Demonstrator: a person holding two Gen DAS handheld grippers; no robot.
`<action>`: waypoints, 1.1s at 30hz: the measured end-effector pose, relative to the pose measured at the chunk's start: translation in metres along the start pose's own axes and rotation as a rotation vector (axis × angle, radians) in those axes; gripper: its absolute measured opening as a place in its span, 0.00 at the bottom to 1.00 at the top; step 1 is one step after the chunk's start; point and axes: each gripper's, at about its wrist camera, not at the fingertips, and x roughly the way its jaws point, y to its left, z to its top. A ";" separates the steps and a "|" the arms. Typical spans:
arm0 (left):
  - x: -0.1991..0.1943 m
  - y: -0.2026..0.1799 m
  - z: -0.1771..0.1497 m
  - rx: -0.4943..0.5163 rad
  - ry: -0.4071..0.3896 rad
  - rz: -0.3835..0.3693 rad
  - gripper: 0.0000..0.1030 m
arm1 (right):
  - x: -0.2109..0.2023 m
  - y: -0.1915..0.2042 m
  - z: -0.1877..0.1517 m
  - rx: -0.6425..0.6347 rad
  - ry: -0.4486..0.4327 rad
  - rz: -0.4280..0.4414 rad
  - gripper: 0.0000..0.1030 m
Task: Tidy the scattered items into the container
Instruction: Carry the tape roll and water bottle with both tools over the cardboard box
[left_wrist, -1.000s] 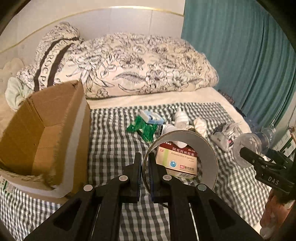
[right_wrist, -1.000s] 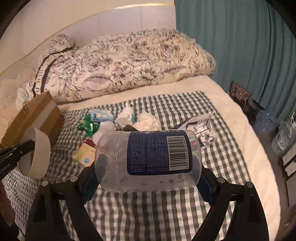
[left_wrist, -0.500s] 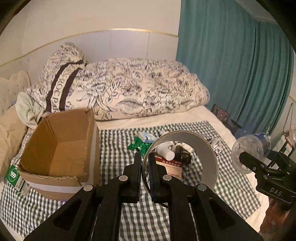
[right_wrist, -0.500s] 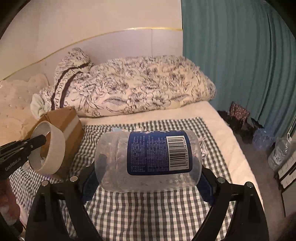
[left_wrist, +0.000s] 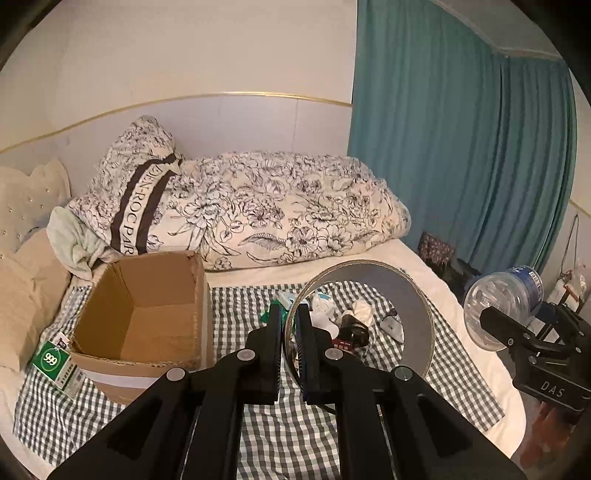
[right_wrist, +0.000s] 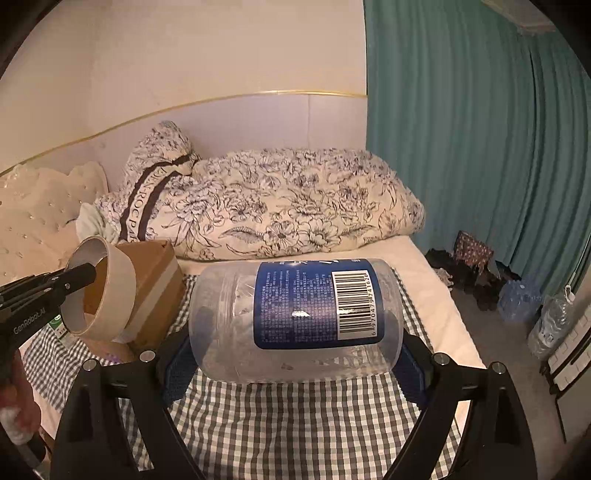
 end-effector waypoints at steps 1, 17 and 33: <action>-0.002 0.001 0.000 0.000 -0.002 0.001 0.07 | -0.003 0.001 0.000 -0.001 -0.004 0.001 0.86; -0.014 0.056 0.010 -0.030 -0.021 0.059 0.07 | -0.010 0.043 0.020 -0.020 -0.034 0.032 0.86; -0.018 0.145 0.016 -0.075 -0.007 0.181 0.07 | 0.018 0.128 0.033 -0.088 -0.015 0.166 0.86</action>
